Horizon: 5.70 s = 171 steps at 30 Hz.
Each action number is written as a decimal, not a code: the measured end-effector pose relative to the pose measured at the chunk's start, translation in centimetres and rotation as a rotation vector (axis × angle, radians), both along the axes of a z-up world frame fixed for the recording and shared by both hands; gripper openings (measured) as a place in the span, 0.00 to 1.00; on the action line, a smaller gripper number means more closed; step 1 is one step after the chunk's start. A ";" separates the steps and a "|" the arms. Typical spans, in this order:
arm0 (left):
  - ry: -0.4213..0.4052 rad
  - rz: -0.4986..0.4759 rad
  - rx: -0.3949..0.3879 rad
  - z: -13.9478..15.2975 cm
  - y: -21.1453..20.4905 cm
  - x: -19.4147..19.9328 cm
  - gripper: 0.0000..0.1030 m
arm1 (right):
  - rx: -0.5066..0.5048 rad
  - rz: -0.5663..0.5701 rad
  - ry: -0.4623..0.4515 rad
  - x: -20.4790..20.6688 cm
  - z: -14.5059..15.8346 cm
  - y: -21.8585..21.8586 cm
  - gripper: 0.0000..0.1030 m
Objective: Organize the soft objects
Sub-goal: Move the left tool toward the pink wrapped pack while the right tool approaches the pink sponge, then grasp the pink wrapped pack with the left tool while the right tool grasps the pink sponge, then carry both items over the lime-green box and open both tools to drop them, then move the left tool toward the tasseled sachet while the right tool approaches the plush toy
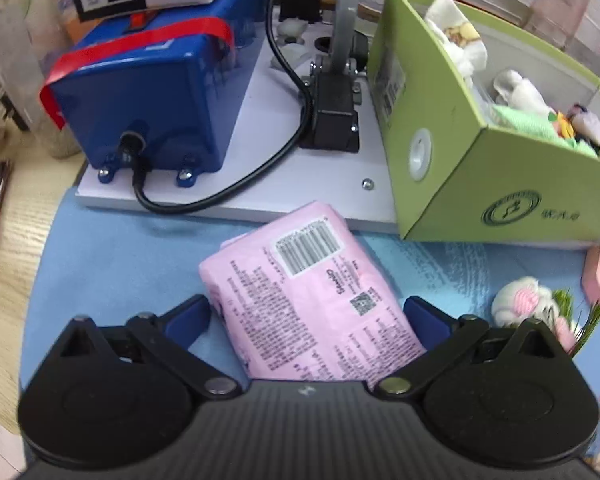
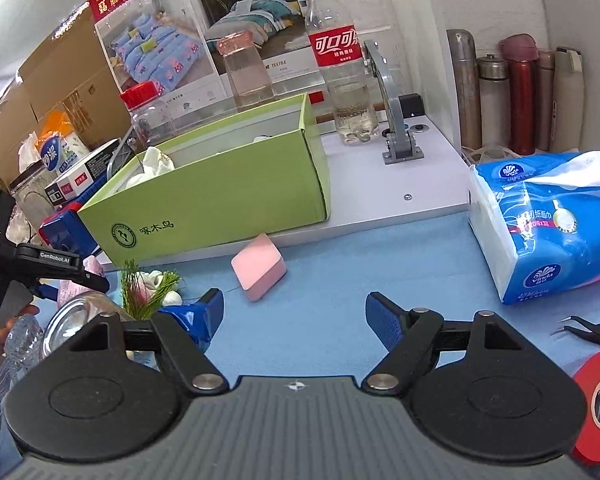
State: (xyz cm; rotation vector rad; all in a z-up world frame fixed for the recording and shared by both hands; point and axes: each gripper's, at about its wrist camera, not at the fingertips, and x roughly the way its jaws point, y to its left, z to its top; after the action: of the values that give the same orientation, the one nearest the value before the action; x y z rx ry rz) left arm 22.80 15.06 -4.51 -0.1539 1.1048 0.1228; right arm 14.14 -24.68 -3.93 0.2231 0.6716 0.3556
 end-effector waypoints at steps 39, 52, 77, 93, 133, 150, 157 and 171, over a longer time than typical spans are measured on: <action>-0.099 -0.060 0.074 -0.7 2.7 -4.1 0.99 | -0.305 0.034 -0.047 6.4 -3.4 7.4 0.59; -0.176 -0.088 -0.066 4.2 4.2 -6.0 0.62 | -0.201 0.069 -0.113 3.3 -0.7 5.0 0.20; -0.341 -0.275 0.056 10.5 -9.8 9.2 0.99 | -0.215 0.103 -0.130 19.0 6.1 11.6 0.32; -0.409 -0.273 0.085 12.8 -7.1 2.1 1.00 | -0.253 0.076 -0.283 11.3 9.7 8.8 0.49; -0.241 -0.042 -0.004 5.6 7.0 -4.9 1.00 | -0.512 0.661 0.225 9.8 2.4 24.0 0.52; -0.212 -0.268 -0.002 7.4 1.6 -3.4 1.00 | -0.722 0.391 0.358 13.2 -0.2 16.4 0.52; -0.076 -0.559 -0.024 6.8 -5.8 0.2 1.00 | -0.449 0.186 0.142 8.5 3.3 7.7 0.53; 0.237 -0.789 0.160 0.8 -12.7 4.1 0.99 | -0.204 0.055 0.065 3.4 3.1 0.2 0.54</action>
State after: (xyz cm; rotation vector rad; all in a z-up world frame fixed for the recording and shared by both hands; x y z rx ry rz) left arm 26.86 2.39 -3.73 0.4526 1.3138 -0.4868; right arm 17.51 -24.51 -0.84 0.0222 0.7743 0.3312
